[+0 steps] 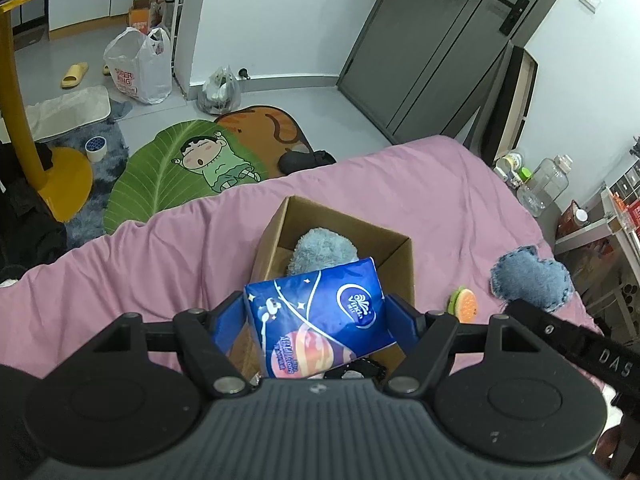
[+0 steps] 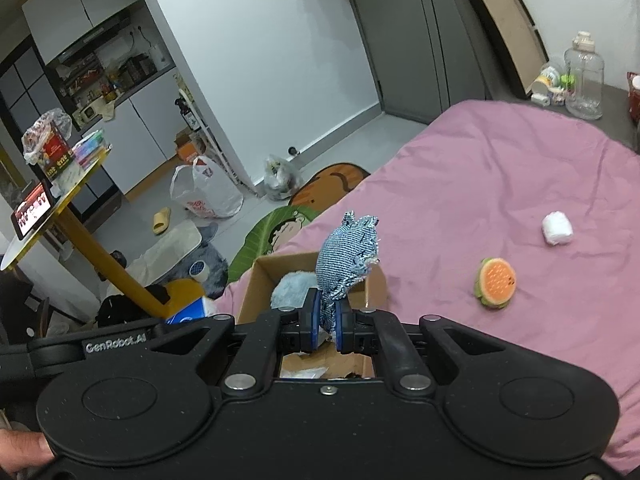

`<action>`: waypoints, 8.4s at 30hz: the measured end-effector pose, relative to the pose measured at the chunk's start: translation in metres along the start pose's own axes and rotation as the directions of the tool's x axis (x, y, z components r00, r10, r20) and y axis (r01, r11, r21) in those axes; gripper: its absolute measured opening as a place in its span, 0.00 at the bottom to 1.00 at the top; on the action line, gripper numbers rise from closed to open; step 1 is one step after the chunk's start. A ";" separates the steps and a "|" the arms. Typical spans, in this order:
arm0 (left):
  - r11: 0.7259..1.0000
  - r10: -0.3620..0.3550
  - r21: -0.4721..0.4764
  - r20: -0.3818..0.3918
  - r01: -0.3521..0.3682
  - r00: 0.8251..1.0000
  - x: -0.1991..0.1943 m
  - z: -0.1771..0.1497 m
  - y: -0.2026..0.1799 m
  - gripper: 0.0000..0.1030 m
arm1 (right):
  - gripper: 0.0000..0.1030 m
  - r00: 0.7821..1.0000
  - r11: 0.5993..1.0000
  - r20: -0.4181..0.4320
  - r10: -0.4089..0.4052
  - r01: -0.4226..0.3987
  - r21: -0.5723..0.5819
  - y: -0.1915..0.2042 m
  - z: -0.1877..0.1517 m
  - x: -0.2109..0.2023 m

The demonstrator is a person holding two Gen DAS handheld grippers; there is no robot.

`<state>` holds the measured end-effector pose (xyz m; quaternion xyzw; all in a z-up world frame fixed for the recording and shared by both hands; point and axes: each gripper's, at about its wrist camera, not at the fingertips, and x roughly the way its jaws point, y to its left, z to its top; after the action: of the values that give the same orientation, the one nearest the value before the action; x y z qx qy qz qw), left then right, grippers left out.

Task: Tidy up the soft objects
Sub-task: 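Carry the tissue pack and denim plush over the box with both grippers, then release the tissue pack and denim plush into the box from both grippers, then withdraw both grippers toward the burger plush and the white tissue wad, then grasp the burger plush with the left gripper while the right grasps the tissue wad, then carry the burger plush and tissue wad over the box with both grippers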

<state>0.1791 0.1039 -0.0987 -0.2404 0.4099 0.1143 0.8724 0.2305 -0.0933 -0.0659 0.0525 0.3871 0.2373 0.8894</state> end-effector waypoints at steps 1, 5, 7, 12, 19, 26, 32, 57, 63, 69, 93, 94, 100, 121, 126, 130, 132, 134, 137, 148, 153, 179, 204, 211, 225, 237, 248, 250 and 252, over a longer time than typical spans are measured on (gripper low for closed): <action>1.000 0.002 0.000 -0.002 -0.002 1.000 0.002 0.000 0.000 0.72 | 0.08 1.000 1.000 -0.006 0.004 -0.004 0.003 0.000 -0.002 0.003; 1.000 0.011 -0.008 -0.014 -0.011 1.000 0.012 0.003 0.004 0.72 | 0.08 0.999 1.000 -0.032 0.016 -0.016 0.005 0.003 -0.006 0.015; 1.000 0.015 -0.016 -0.020 -0.015 1.000 0.017 0.004 0.005 0.72 | 0.08 0.999 1.000 -0.043 0.021 -0.021 0.005 0.004 -0.008 0.020; 1.000 0.017 -0.021 -0.041 -0.018 0.999 0.031 0.007 0.005 0.72 | 0.08 0.998 0.999 -0.062 0.033 -0.032 0.005 0.006 -0.010 0.030; 1.000 0.014 -0.016 -0.078 -0.015 0.997 0.051 0.007 0.003 0.72 | 0.08 0.995 0.999 -0.088 0.039 -0.038 0.019 0.002 -0.012 0.042; 1.000 -0.008 -0.030 -0.096 0.005 0.995 0.060 0.013 0.007 0.75 | 0.08 0.992 0.998 -0.115 0.054 -0.052 0.027 0.002 -0.010 0.055; 0.998 0.017 -0.055 -0.088 -0.022 0.996 0.058 0.018 0.016 0.76 | 0.08 0.989 0.997 -0.129 0.066 -0.062 0.036 0.002 -0.009 0.064; 0.994 0.051 -0.096 -0.090 -0.060 0.995 0.053 0.020 0.034 0.76 | 0.54 0.985 0.999 -0.172 0.015 -0.021 -0.038 0.002 -0.007 0.087; 0.994 0.060 -0.084 -0.089 -0.067 0.994 0.051 0.018 0.031 0.77 | 0.54 0.988 1.000 -0.155 0.012 -0.016 -0.025 -0.006 -0.006 0.076; 0.995 0.080 -0.058 -0.081 -0.084 0.994 0.048 0.016 0.022 0.80 | 0.54 0.989 1.000 -0.146 0.003 -0.006 -0.020 -0.014 -0.006 0.069; 0.994 0.080 0.074 -0.024 -0.078 0.996 0.041 0.007 -0.053 1.00 | 0.77 0.998 0.999 -0.058 -0.030 0.031 0.026 -0.085 0.024 0.025; 0.995 0.074 0.067 -0.018 -0.073 0.997 0.041 0.007 -0.055 1.00 | 0.81 0.998 0.999 -0.054 -0.030 0.031 0.032 -0.089 0.025 0.023; 0.992 0.079 0.098 0.011 -0.080 0.997 0.041 0.008 -0.078 1.00 | 0.90 0.999 0.999 -0.035 -0.028 0.029 0.035 -0.107 0.034 0.018; 0.976 0.121 0.182 0.013 -0.121 0.993 0.074 0.004 -0.171 0.99 | 0.93 0.998 0.982 -0.009 -0.069 0.070 0.176 -0.199 0.068 0.017; 0.974 0.116 0.198 0.003 -0.114 0.993 0.091 0.001 -0.191 0.97 | 0.93 0.998 0.969 -0.015 -0.060 0.062 0.240 -0.227 0.077 0.025; 0.975 0.092 0.202 -0.007 -0.089 0.996 0.106 -0.003 -0.204 0.97 | 0.93 0.996 0.962 -0.010 -0.090 0.089 0.260 -0.245 0.079 0.030; 0.974 0.081 0.212 -0.014 -0.076 0.997 0.114 -0.006 -0.210 0.97 | 0.93 0.996 0.958 0.003 -0.089 0.084 0.273 -0.253 0.075 0.033; 0.971 0.086 0.227 -0.013 -0.081 0.996 0.122 -0.009 -0.217 0.97 | 0.93 0.996 0.956 -0.002 -0.090 0.087 0.280 -0.261 0.069 0.040; 0.963 0.109 0.249 -0.009 -0.103 0.994 0.137 -0.015 -0.224 0.97 | 0.93 0.995 0.953 -0.018 -0.102 0.102 0.285 -0.271 0.061 0.050; 0.951 0.140 0.281 -0.014 -0.131 0.990 0.185 -0.041 -0.233 0.92 | 0.93 0.993 0.951 -0.039 -0.113 0.119 0.284 -0.297 0.055 0.076; 0.949 0.147 0.289 -0.054 -0.126 0.988 0.208 -0.050 -0.235 0.86 | 0.93 0.994 0.951 -0.047 -0.100 0.110 0.290 -0.304 0.055 0.087; 0.968 0.102 0.240 -0.124 -0.070 0.987 0.248 -0.052 -0.238 0.41 | 0.40 0.979 0.978 -0.129 -0.161 0.175 0.110 -0.295 0.044 0.160; 0.973 0.034 0.229 -0.008 -0.031 0.999 0.151 -0.019 -0.215 0.41 | 0.40 0.988 0.987 -0.033 -0.149 0.151 0.055 -0.238 0.045 0.076; 0.977 0.017 0.212 0.027 -0.023 0.999 0.115 -0.012 -0.197 0.41 | 0.40 0.993 0.992 -0.008 -0.119 0.119 0.045 -0.205 0.041 0.056; 0.986 0.020 0.165 0.093 -0.035 0.996 0.053 -0.003 -0.145 0.41 | 0.40 0.996 0.997 0.053 -0.068 0.069 -0.023 -0.131 0.039 0.021; 0.992 0.013 0.123 0.129 -0.029 0.992 0.014 -0.001 -0.102 0.41 | 0.40 0.995 0.996 0.095 -0.033 0.040 -0.074 -0.081 0.031 0.001; 0.995 0.001 0.101 0.146 -0.016 0.989 -0.008 -0.005 -0.078 0.41 | 0.40 0.993 0.994 0.118 -0.006 0.019 -0.109 -0.049 0.025 -0.010; 0.995 -0.003 0.098 0.146 -0.011 0.989 -0.011 -0.005 -0.074 0.41 | 0.40 0.993 0.994 0.120 -0.003 0.017 -0.111 -0.044 0.023 -0.011; 0.996 -0.008 0.092 0.147 -0.006 0.989 -0.014 -0.004 -0.070 0.41 | 0.40 0.993 0.993 0.118 -0.002 0.016 -0.114 -0.041 0.022 -0.011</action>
<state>0.1951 0.0413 -0.0674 -0.1911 0.3492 0.1121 0.9105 0.2550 -0.1323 -0.0546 0.0134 0.3200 0.2517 0.9133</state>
